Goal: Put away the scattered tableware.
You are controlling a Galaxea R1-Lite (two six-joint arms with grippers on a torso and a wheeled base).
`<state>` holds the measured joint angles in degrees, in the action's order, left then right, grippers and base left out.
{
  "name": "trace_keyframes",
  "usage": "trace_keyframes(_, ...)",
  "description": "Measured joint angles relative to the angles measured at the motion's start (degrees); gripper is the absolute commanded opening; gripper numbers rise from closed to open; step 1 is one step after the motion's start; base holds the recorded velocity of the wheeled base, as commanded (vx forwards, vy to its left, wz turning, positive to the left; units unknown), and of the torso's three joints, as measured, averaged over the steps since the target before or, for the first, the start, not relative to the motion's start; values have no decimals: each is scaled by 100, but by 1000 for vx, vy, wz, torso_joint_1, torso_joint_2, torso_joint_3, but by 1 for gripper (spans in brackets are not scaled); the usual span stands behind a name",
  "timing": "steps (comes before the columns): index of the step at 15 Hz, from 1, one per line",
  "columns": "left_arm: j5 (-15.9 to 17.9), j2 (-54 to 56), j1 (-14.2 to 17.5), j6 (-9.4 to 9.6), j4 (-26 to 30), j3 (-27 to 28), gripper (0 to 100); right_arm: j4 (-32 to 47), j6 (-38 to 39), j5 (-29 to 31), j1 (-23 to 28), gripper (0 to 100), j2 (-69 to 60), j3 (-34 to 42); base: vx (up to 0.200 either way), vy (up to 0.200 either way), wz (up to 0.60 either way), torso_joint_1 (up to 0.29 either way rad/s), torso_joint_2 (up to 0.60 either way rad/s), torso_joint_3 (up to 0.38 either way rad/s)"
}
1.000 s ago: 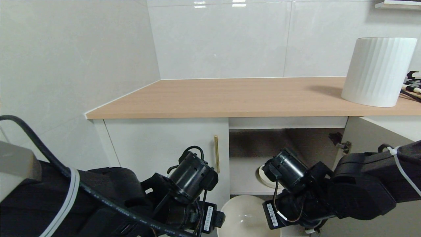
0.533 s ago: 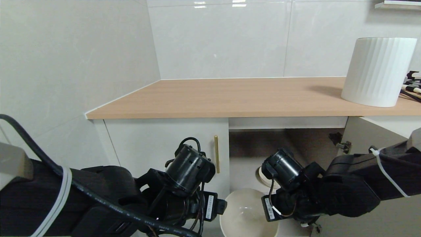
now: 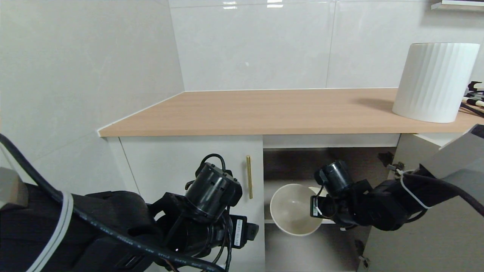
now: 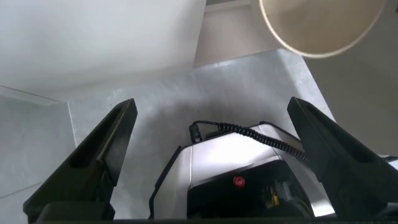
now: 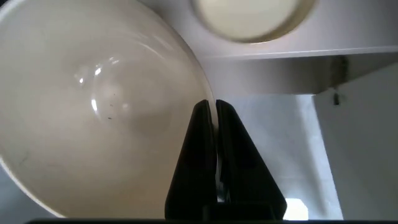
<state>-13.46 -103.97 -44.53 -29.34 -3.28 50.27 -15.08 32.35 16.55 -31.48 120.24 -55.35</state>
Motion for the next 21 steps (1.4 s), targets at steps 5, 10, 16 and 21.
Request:
trace_keyframes(5, 2, 45, 7, 0, 5, -2, 100, -1423, -20, 73, 645, 0, 492, 155, 0, 0, 0, 0, 0, 0)
trace_keyframes(10, 2, 56, 7, 1, 5, -2, 100, -1563, -37, 112, 1182, 0, 978, -302, 0, 0, 0, 0, 0, 0)
trace_keyframes(16, 2, 37, 29, 12, 5, -2, 100, -1530, -44, 284, 1486, 0, 1604, -926, 0, 0, 0, 0, 0, 0)
trace_keyframes(21, 5, 12, 33, 11, 5, -2, 100, -1453, -72, 334, 1671, 0, 1935, -1232, 0, 0, 0, 0, 0, 0)
